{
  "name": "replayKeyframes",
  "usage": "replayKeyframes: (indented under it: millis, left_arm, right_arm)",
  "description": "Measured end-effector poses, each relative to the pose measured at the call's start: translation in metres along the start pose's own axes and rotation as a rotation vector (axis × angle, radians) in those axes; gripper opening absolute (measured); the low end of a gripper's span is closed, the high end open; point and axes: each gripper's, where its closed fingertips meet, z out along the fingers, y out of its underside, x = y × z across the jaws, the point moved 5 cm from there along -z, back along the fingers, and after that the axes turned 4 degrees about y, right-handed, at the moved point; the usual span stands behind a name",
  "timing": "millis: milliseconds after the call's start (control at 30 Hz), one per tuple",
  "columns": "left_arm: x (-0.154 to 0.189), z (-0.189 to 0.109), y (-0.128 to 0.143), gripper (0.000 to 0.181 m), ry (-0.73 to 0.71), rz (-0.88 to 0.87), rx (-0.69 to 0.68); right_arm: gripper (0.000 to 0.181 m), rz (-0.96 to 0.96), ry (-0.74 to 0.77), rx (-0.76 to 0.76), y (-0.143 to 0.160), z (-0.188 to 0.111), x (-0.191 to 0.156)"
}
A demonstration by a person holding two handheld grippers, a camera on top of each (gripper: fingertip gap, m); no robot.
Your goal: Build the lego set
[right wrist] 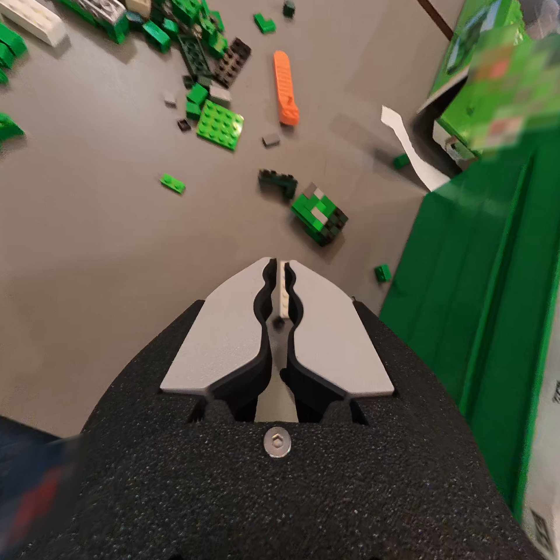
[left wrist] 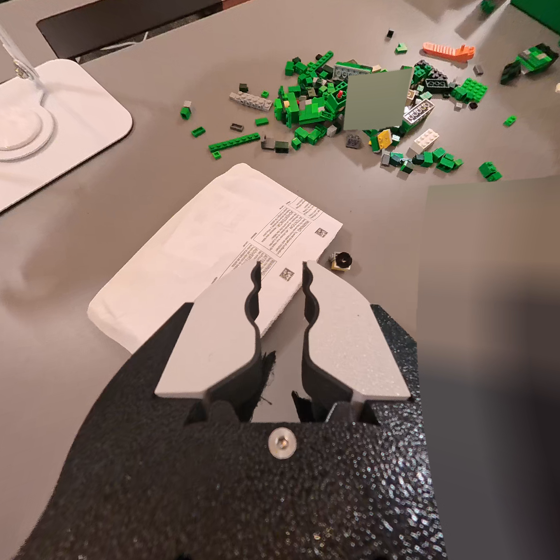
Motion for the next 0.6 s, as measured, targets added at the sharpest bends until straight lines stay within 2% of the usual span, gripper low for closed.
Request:
replayKeyframes:
  millis: [200, 367, 500, 600]
  left_arm:
    - [0.0, 0.002, 0.002, 0.025, 0.029, -0.006, 0.0]
    - [0.001, 0.006, 0.002, 0.024, 0.06, -0.008, 0.003]
    - [0.005, 0.011, 0.003, 0.024, 0.096, -0.01, 0.002]
    - [0.009, 0.015, 0.003, 0.024, 0.114, 0.001, -0.006]
  right_arm:
    - [0.005, -0.073, -0.135, 0.105, -0.048, 0.026, -0.041]
    - [0.006, -0.137, -0.336, 0.272, -0.105, 0.047, -0.103]
    - [0.002, 0.029, -0.346, 0.268, -0.148, 0.073, -0.14]
    - [0.017, 0.002, -0.336, 0.207, -0.162, 0.09, -0.165]
